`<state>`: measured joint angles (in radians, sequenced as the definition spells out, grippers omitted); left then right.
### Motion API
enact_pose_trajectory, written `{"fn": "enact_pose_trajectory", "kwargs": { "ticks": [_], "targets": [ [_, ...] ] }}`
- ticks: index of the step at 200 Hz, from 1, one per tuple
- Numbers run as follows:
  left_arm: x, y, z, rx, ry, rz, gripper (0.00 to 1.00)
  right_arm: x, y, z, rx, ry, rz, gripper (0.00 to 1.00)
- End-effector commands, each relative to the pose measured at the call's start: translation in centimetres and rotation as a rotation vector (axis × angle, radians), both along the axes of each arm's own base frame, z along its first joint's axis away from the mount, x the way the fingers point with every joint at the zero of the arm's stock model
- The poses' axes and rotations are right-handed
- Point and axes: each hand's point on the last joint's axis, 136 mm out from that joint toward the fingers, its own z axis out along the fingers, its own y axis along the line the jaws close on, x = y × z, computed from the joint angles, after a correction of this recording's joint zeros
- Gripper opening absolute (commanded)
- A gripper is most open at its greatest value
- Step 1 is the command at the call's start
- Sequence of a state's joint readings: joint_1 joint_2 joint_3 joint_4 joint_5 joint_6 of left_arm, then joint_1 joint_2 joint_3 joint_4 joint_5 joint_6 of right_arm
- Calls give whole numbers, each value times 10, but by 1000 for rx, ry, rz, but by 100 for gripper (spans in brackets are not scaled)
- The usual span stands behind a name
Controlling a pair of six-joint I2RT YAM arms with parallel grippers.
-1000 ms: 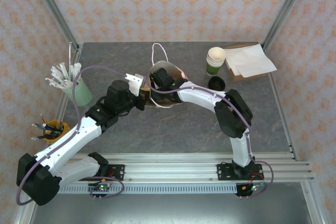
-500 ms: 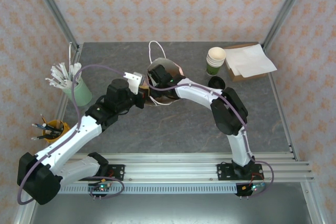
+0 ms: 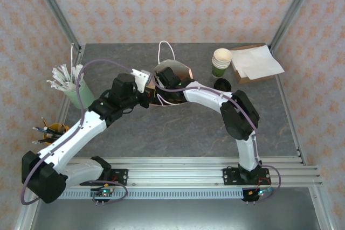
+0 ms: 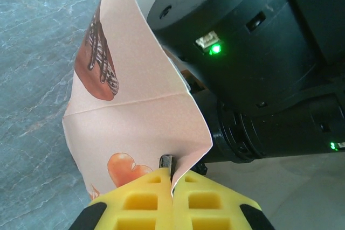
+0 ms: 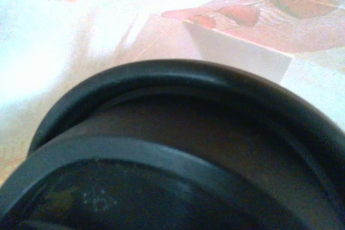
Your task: Pack the takeout coffee
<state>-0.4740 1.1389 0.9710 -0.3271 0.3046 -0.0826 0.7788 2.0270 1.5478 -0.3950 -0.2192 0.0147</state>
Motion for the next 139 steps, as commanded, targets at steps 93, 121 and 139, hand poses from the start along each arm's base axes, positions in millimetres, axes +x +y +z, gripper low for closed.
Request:
{"fn": "enact_pose_trajectory", "kwargs": {
  "ticks": [93, 121, 139],
  "targets": [
    [22, -14, 78, -203, 162, -121, 0, -12, -74, -59, -327, -109, 124, 39],
    [34, -20, 94, -283, 204, -125, 0, -12, -75, -50, -338, -166, 167, 39],
    [37, -26, 92, -303, 247, -150, 0, -12, -78, -58, -374, -156, 186, 40]
  ]
}}
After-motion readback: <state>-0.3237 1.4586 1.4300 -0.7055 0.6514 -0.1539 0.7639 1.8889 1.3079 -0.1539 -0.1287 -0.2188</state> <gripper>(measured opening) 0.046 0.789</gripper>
